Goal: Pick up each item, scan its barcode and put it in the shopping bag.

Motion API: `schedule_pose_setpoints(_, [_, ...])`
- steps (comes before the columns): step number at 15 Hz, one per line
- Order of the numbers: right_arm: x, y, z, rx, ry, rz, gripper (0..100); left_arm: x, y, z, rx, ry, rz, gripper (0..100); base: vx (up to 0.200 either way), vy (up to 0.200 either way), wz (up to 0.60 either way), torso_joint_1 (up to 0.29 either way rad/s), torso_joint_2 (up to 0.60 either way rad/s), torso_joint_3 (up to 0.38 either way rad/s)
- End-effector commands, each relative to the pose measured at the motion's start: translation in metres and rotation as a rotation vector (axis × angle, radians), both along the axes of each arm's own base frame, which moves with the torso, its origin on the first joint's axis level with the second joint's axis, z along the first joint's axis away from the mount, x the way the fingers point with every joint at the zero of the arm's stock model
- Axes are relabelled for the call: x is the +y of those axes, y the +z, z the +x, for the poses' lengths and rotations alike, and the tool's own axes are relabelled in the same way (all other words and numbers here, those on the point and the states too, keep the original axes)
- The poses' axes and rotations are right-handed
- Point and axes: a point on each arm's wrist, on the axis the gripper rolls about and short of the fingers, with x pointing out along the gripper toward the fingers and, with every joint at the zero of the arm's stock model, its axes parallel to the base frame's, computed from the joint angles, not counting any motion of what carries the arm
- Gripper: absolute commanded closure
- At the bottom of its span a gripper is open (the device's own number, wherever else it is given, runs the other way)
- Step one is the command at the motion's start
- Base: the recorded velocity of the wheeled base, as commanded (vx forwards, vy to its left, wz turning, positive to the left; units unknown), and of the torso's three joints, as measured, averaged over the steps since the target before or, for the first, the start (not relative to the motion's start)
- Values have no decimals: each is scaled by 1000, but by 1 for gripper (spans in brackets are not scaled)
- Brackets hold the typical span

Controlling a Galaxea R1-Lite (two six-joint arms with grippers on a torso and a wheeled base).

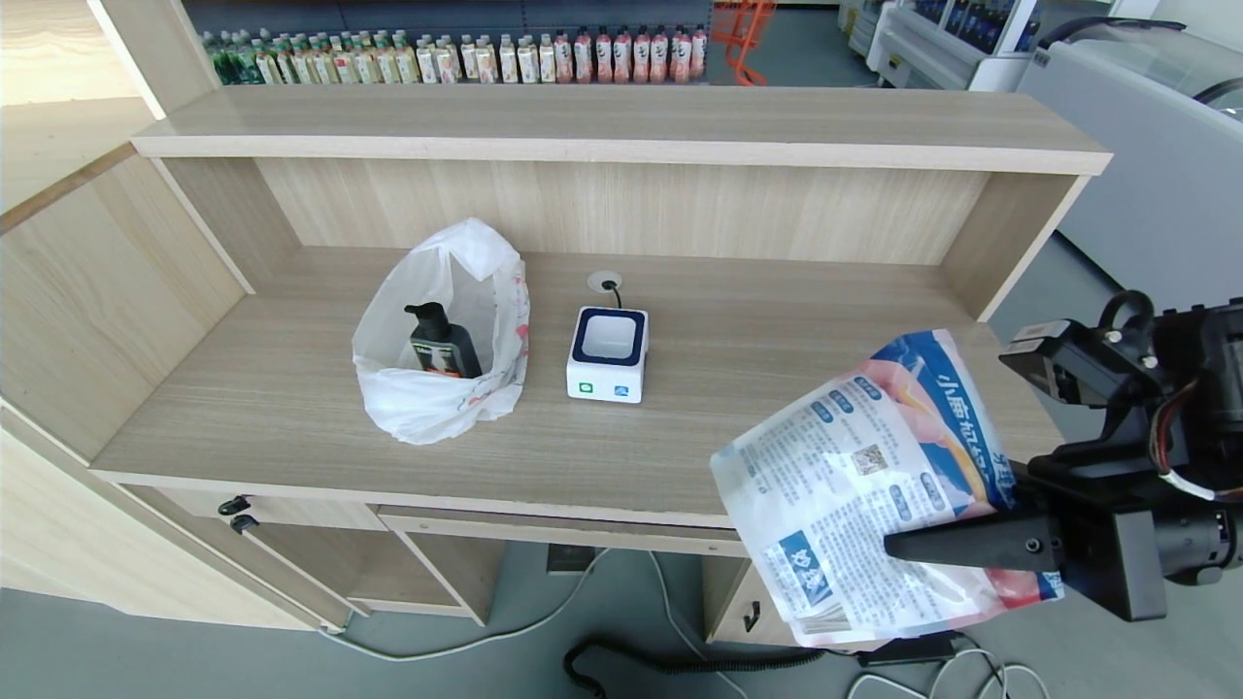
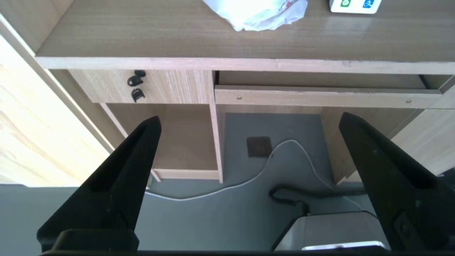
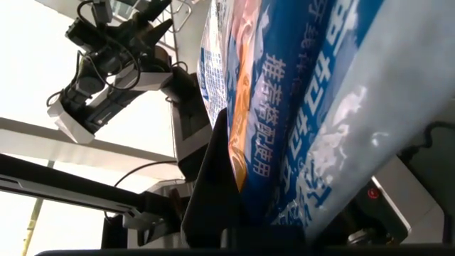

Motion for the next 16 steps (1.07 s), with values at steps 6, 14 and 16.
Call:
schedule_pose_setpoints(6, [0, 3, 1, -10, 1, 5, 100, 0, 0, 0, 2, 0, 0, 0, 0, 0, 0, 0, 0, 0])
schedule_pose_setpoints(14, [1, 18, 8, -64, -19, 38, 100, 0, 0, 0, 2, 0, 0, 0, 0, 0, 0, 0, 0, 0])
schedule_pose_setpoints(16, [-5, 33, 18, -307, -61, 55, 100, 0, 0, 0, 0, 0, 0, 0, 0, 0, 0, 0, 0, 0])
